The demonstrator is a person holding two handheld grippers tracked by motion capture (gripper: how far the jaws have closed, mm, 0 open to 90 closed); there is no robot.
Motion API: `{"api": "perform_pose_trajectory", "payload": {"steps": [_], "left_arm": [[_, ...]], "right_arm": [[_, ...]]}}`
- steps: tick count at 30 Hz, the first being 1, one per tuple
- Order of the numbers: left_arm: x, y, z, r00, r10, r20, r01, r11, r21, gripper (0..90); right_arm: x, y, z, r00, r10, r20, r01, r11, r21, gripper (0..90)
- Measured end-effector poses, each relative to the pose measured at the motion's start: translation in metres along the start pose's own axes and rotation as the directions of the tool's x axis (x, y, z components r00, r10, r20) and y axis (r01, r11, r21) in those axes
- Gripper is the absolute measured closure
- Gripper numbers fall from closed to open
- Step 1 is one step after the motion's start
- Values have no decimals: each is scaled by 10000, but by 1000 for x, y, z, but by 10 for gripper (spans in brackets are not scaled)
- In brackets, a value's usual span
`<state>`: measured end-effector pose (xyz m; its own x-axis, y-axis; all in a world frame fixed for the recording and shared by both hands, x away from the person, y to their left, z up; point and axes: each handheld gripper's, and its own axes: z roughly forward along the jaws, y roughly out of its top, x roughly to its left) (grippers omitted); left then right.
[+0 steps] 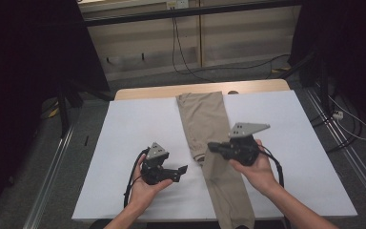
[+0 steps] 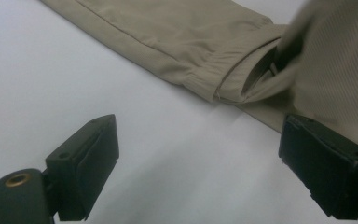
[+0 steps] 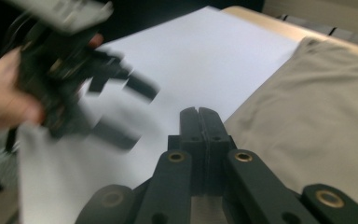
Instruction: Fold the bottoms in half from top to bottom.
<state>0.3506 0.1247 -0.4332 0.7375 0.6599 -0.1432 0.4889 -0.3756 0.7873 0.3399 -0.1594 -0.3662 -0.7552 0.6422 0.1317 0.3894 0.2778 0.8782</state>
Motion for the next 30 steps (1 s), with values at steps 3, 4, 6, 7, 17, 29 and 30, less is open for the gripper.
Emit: {"api": "perform_pose_trajectory", "payload": {"steps": [3, 4, 6, 7, 17, 29, 30], "left_arm": [[-3, -1, 2, 9998, 215, 60, -216, 9994, 259, 145], [-5, -2, 3, 9995, 276, 152, -280, 9991, 313, 159], [-10, -3, 6, 9985, 385, 388, -410, 9971, 647, 190], [-13, -4, 8, 9971, 434, 626, -487, 9952, 851, 213], [-61, -9, 18, 9662, 1293, 2228, -1619, 9776, 1347, 517], [-117, -15, 29, 8830, 3160, 3470, -3812, 9142, 1377, 555], [-118, -15, 29, 8769, 3305, 3491, -3955, 9088, 1332, 539]], "right_arm": [[-22, 11, 15, 9973, 586, 450, -584, 9983, -52, 900], [-29, 13, 21, 9944, 729, 761, -729, 9973, -28, 900], [-47, 13, 35, 9838, 1437, 1072, -1448, 9895, 18, 900], [-55, 11, 41, 9752, 1692, 1424, -1721, 9850, 87, 900], [-92, -32, 69, 9399, 2207, 2605, -2642, 9534, 1456, 648], [-36, -81, -25, 9722, 1811, 1483, -2118, 9504, 2279, 627], [-29, -87, -30, 9777, 1654, 1292, -1931, 9502, 2448, 631]]}}
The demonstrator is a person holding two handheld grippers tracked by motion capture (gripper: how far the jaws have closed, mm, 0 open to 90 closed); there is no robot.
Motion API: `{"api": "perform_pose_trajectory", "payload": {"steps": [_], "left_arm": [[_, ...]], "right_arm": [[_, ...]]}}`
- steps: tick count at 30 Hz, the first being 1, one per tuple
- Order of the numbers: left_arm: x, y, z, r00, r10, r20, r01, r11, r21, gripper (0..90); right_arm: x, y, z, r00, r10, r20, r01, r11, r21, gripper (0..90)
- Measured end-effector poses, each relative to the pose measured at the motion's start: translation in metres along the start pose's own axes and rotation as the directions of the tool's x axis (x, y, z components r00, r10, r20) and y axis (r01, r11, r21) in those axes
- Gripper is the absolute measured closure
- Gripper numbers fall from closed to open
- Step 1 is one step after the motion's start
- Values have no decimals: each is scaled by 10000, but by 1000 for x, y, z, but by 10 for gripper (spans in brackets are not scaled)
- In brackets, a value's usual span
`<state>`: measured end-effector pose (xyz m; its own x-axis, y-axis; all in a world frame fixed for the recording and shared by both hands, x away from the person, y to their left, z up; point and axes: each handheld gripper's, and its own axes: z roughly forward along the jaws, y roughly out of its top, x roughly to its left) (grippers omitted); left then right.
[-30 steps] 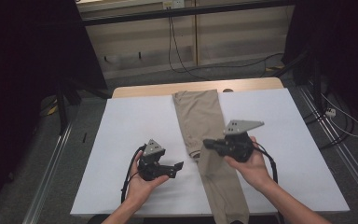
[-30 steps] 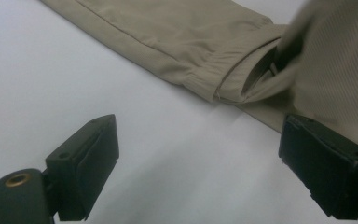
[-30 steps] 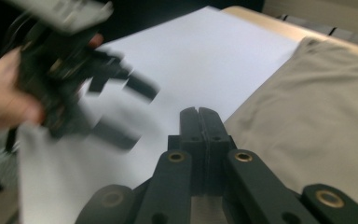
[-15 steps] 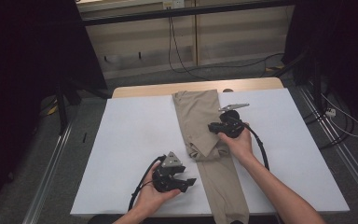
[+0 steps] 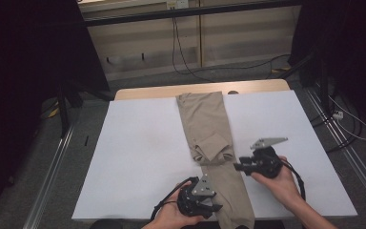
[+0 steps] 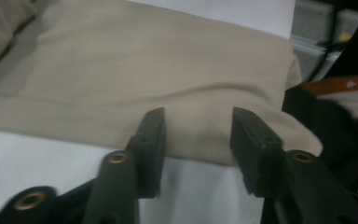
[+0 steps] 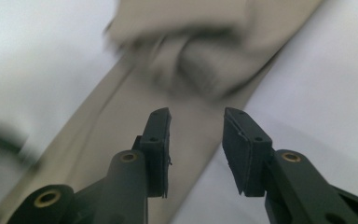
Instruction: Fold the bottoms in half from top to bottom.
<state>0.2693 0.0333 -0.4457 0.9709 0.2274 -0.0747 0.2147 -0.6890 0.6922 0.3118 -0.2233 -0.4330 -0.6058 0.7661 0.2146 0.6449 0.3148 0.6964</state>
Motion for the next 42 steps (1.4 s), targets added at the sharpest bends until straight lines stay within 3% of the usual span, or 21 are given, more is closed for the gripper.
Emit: {"api": "perform_pose_trajectory", "payload": {"steps": [1, 2, 4, 6, 9, 10, 11, 14, 15, 16, 20, 25, 30, 33, 36, 37, 38, 39, 40, 41, 42], "left_arm": [[3, 1, -3, 9972, 746, 68, -749, 9962, 455, 526], [-1, -1, 0, 9996, 259, -104, -258, 9997, 49, 539], [-2, -1, 0, 9991, 431, 16, -431, 9991, -55, 660], [-4, -1, 0, 9984, 566, 87, -566, 9984, -35, 795], [-7, -1, 0, 9974, 702, 163, -703, 9975, 63, 898], [-7, -1, 0, 9972, 738, 122, -739, 9972, 116, 900], [-6, 0, -1, 9970, 750, 174, -753, 9969, 206, 900], [-6, 0, -2, 9981, 581, 187, -585, 9981, 208, 900], [-4, 0, -4, 9986, 458, 283, -465, 9986, 240, 900], [-2, -1, -6, 9988, 251, 429, -259, 9995, 201, 900], [3, -6, -18, 9987, -211, 465, 213, 9998, -33, 900], [7, -17, -37, 9969, -503, 609, 508, 9987, -68, 900], [5, -29, -50, 9947, -912, 469, 924, 9954, -244, 900], [5, -34, -54, 9954, -827, 487, 831, 9965, -61, 900], [6, -36, -53, 9909, -1281, 422, 1286, 9917, -90, 900], [9, -36, -54, 9890, -1390, 510, 1399, 9901, -148, 881], [11, -34, -54, 9903, -1371, 232, 1375, 9903, -188, 826], [14, -31, -55, 9888, -1480, 193, 1488, 9876, -491, 718], [16, -27, -57, 9870, -1582, -274, 1560, 9854, -687, 603], [22, -23, -58, 9872, -1596, -72, 1583, 9831, -918, 581], [28, -19, -58, 9885, -1476, -313, 1435, 9838, -1078, 595]], "right_arm": [[6, -8, -2, 9998, -166, -58, 167, 9997, 176, 637], [11, -16, -4, 9998, -188, -111, 193, 9990, 398, 640], [21, -28, -6, 9990, -447, -24, 447, 9954, 850, 628], [26, -36, -11, 9989, -466, 7, 463, 9950, 884, 621], [32, -40, -12, 9981, -553, 276, 529, 9952, 818, 614], [36, -39, -11, 9942, -900, 587, 843, 9920, 937, 647], [39, -39, -10, 9901, -1128, 841, 1042, 9895, 998, 656], [41, -38, -10, 9889, -1057, 1048, 946, 9899, 1058, 734], [40, -38, -10, 9907, -990, 939, 888, 9903, 1069, 864], [39, -37, -10, 9966, -663, 492, 609, 9926, 1050, 900], [41, -36, -10, 9968, -571, 564, 503, 9920, 1155, 900], [47, -37, -9, 9999, -74, -102, 86, 9924, 1225, 900], [63, -37, -4, 9986, -364, -394, 411, 9911, 1268, 900], [69, -38, -2, 9974, -371, -623, 451, 9901, 1332, 900], [74, -38, -2, 9949, -420, -915, 546, 9886, 1405, 900], [74, -37, -3, 9945, -530, -907, 645, 9896, 1289, 859], [72, -35, -4, 9938, -628, -918, 733, 9906, 1158, 767], [68, -32, -5, 9952, -626, -755, 700, 9926, 992, 670], [64, -28, -5, 9962, -673, -552, 719, 9937, 855, 671], [58, -24, -6, 9959, -774, -469, 806, 9943, 695, 683], [53, -19, -6, 9961, -803, -358, 818, 9957, 439, 661]]}}
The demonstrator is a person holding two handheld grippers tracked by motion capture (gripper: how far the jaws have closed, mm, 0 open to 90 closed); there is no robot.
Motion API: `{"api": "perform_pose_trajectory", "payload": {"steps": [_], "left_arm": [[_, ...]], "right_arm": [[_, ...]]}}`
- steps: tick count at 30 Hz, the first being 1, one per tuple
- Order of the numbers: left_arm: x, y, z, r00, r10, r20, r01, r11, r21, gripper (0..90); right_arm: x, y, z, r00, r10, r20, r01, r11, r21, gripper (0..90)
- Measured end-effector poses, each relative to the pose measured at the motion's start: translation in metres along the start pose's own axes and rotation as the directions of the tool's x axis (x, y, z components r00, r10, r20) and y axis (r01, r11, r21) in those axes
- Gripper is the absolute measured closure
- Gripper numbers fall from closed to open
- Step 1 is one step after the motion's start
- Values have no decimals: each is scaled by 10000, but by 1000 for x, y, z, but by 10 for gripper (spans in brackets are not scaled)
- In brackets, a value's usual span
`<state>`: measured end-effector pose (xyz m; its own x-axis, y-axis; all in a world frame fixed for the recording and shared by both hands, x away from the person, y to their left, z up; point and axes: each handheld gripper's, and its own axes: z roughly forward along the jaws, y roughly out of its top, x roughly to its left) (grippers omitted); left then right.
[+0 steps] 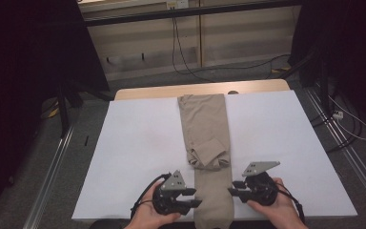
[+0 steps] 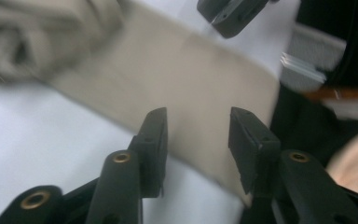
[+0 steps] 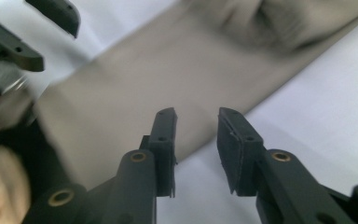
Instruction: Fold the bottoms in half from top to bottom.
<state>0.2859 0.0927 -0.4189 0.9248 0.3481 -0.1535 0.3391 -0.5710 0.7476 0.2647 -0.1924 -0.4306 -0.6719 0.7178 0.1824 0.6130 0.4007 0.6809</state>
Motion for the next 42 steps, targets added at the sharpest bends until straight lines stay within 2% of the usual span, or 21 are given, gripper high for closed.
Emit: {"api": "perform_pose_trajectory", "payload": {"steps": [4, 6, 8, 12, 13, 14, 15, 18, 19, 20, 21, 23, 26, 28, 29, 30, 34, 36, 38, 40, 42], "left_arm": [[33, 16, 14, 9963, -434, -742, 431, 9991, -59, 508], [47, 21, 24, 9875, -455, -1507, 476, 9988, 100, 456], [57, 26, 32, 9847, -774, -1559, 799, 9968, 99, 413], [60, 39, 41, 9837, -261, -1777, 279, 9996, 78, 364], [62, 40, 43, 9817, -346, -1874, 361, 9993, 45, 364], [65, 41, 43, 9822, -416, -1830, 438, 9990, 77, 364], [68, 42, 44, 9788, -372, -2013, 390, 9992, 48, 366], [76, 44, 46, 9772, -625, -2031, 620, 9980, -91, 383], [79, 46, 47, 9734, -691, -2186, 673, 9976, -158, 409], [83, 48, 47, 9726, -785, -2190, 749, 9969, -248, 408], [87, 51, 47, 9748, -947, -2018, 890, 9953, -370, 409], [92, 56, 48, 9708, -1247, -2050, 1151, 9916, -582, 429], [96, 59, 51, 9656, -1679, -1985, 1543, 9846, -820, 464], [98, 60, 52, 9505, -2095, -2294, 1903, 9763, -1028, 496], [99, 60, 53, 9500, -2293, -2121, 2085, 9711, -1162, 504], [100, 61, 55, 9559, -2160, -1989, 1964, 9739, -1139, 535], [95, 66, 62, 9776, -1339, -1624, 1212, 9889, -855, 541], [96, 69, 68, 9764, -1445, -1607, 1320, 9875, -864, 504], [100, 71, 72, 9814, -1523, -1168, 1416, 9853, -958, 476], [102, 75, 75, 9806, -1559, -1185, 1448, 9847, -971, 467], [102, 78, 77, 9851, -1449, -927, 1348, 9850, -1073, 454]], "right_arm": [[-25, 27, 6, 9967, -249, 769, 282, 9987, -432, 558], [-36, 43, 13, 9951, -214, 965, 270, 9980, -568, 514], [-43, 58, 22, 9951, -261, 955, 337, 9963, -788, 491], [-48, 78, 44, 9940, -438, 1002, 506, 9965, -665, 478], [-48, 81, 50, 9939, -439, 1012, 497, 9972, -556, 481], [-48, 84, 56, 9934, -546, 1007, 590, 9974, -408, 500], [-48, 86, 61, 9932, -580, 1005, 610, 9977, -278, 512], [-51, 92, 70, 9947, -435, 935, 466, 9984, -312, 768], [-52, 94, 70, 9957, -372, 844, 410, 9982, -432, 860], [-54, 96, 70, 9970, -300, 715, 336, 9982, -496, 898], [-55, 98, 70, 9967, -203, 790, 251, 9978, -611, 900], [-60, 102, 68, 9961, 180, 868, -102, 9960, -892, 900], [-70, 107, 61, 9889, 909, 1177, -719, 9851, -1564, 900], [-78, 108, 57, 9762, 1525, 1544, -1220, 9740, -1910, 900], [-82, 109, 55, 9708, 1678, 1714, -1320, 9703, -2028, 900], [-86, 110, 55, 9628, 1837, 1983, -1414, 9674, -2099, 900], [-97, 118, 57, 9529, 2347, 1922, -1922, 9573, -2160, 900], [-98, 124, 61, 9515, 2508, 1782, -2123, 9544, -2097, 900], [-95, 128, 64, 9589, 2359, 1579, -1985, 9548, -2211, 895], [-92, 131, 64, 9637, 2290, 1374, -1933, 9532, -2327, 895], [-90, 133, 66, 9689, 2151, 1226, -1839, 9567, -2256, 889]]}}
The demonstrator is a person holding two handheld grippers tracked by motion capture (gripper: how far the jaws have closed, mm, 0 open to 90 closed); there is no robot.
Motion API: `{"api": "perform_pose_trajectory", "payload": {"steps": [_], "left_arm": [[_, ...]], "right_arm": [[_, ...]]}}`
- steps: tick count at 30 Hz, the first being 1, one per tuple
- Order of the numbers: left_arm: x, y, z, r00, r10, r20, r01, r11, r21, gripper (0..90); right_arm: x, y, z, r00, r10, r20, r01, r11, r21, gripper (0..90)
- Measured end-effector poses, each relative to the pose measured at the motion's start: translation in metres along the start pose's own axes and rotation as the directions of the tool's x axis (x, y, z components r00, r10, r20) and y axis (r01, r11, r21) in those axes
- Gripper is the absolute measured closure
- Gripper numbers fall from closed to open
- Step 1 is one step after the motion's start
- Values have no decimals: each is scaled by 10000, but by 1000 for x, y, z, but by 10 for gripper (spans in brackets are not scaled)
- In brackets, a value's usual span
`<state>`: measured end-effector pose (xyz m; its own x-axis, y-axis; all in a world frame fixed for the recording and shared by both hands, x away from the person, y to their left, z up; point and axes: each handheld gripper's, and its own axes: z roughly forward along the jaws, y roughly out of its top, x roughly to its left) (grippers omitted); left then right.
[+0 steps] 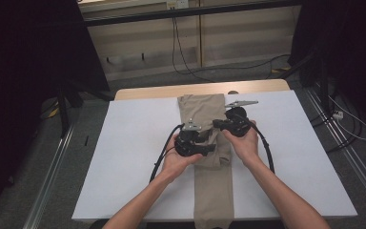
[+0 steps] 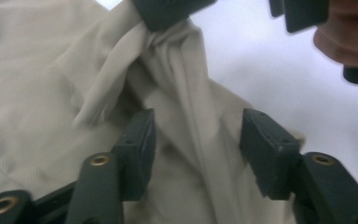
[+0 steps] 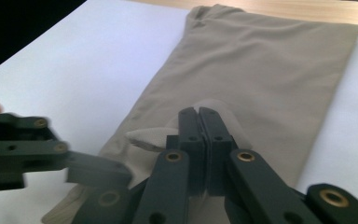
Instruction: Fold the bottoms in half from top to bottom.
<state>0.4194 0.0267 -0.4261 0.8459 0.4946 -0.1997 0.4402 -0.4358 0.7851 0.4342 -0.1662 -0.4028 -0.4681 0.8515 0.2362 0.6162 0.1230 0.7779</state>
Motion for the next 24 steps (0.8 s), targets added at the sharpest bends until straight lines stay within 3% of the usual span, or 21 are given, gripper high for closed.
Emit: {"api": "perform_pose_trajectory", "payload": {"steps": [1, 3, 5, 6, 9, 11, 13, 16, 18, 20, 23, 24], "left_arm": [[-1, 0, 1, 9994, 34, -351, -33, 10000, 29, 548], [0, -1, 1, 9997, -234, -111, 236, 9997, 120, 827], [2, -4, -2, 9989, -301, -357, 310, 9992, 250, 890], [3, -5, -5, 9976, -261, -635, 283, 9990, 342, 893], [10, -7, -17, 9961, -802, -356, 809, 9965, 201, 894], [12, -10, -26, 9939, -1014, -437, 1020, 9947, 131, 893], [14, -14, -31, 9916, -1200, -476, 1209, 9925, 176, 892], [18, -23, -33, 9895, -1283, -667, 1311, 9906, 388, 886], [21, -26, -31, 9883, -1376, -656, 1402, 9894, 373, 819], [20, -24, -28, 9901, -1100, -875, 1140, 9926, 427, 711], [19, -17, -21, 9949, -651, -766, 690, 9964, 495, 591], [18, -15, -17, 9947, -385, -958, 453, 9965, 699, 551]], "right_arm": [[1, 1, 1, 10000, -14, -32, 14, 10000, 7, 877], [2, 2, 1, 9996, -36, -266, 36, 10000, 11, 777], [1, 1, -1, 9999, 9, -142, -9, 10000, 46, 678], [0, -1, -3, 9999, 28, -146, -28, 10000, 19, 662], [-8, -7, -10, 9997, 148, -191, -151, 9998, -164, 619], [-12, -14, -13, 9995, 228, -204, -228, 9997, -20, 633], [-14, -23, -11, 9989, 68, -466, -47, 9990, 434, 737], [-13, -37, -2, 9976, 67, -683, 6, 9945, 1052, 703], [-12, -42, 5, 9952, 165, -968, -44, 9922, 1244, 655], [-12, -43, 12, 9929, 186, -1173, -37, 9920, 1265, 637], [-9, -42, 22, 9956, 145, -923, -12, 9898, 1424, 628], [-8, -41, 25, 9971, 52, -759, 59, 9894, 1453, 627]]}}
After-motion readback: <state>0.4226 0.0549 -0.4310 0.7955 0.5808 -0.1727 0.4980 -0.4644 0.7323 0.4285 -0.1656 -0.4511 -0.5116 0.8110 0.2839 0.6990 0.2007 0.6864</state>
